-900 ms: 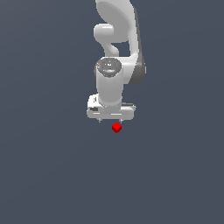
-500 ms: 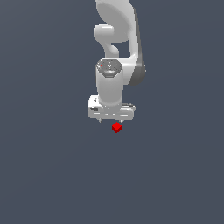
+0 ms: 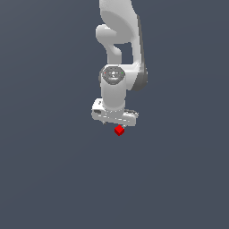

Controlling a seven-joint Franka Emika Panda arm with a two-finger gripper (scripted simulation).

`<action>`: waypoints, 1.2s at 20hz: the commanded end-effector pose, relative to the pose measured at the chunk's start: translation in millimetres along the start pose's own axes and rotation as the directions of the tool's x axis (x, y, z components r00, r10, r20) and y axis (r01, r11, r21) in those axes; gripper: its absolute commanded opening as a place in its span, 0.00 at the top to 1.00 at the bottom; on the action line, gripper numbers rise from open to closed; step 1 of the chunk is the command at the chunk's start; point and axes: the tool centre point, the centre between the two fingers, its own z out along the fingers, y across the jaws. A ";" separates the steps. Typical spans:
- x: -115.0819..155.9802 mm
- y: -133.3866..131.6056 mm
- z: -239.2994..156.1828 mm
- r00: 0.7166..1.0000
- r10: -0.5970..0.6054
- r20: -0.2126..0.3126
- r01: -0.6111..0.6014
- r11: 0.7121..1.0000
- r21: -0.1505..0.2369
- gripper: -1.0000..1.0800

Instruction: Pick up the red cube and move it to a goal position.

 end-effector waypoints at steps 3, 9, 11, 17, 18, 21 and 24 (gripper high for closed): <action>-7.5 -2.3 19.5 0.994 0.108 -0.005 -0.108 0.994 0.002 0.04; -17.3 -7.4 48.6 0.964 0.265 -0.013 -0.265 0.964 0.006 0.04; -20.3 -9.6 58.4 0.948 0.317 -0.015 -0.317 0.949 0.008 0.04; -26.7 -16.0 82.9 0.898 0.440 -0.021 -0.440 0.898 0.013 0.04; -27.5 -17.0 86.2 0.890 0.456 -0.022 -0.456 0.890 0.014 0.04; -29.1 -19.6 94.4 0.869 0.495 -0.023 -0.495 0.869 0.016 0.04; -30.2 -21.6 100.4 0.852 0.523 -0.024 -0.522 0.853 0.018 0.04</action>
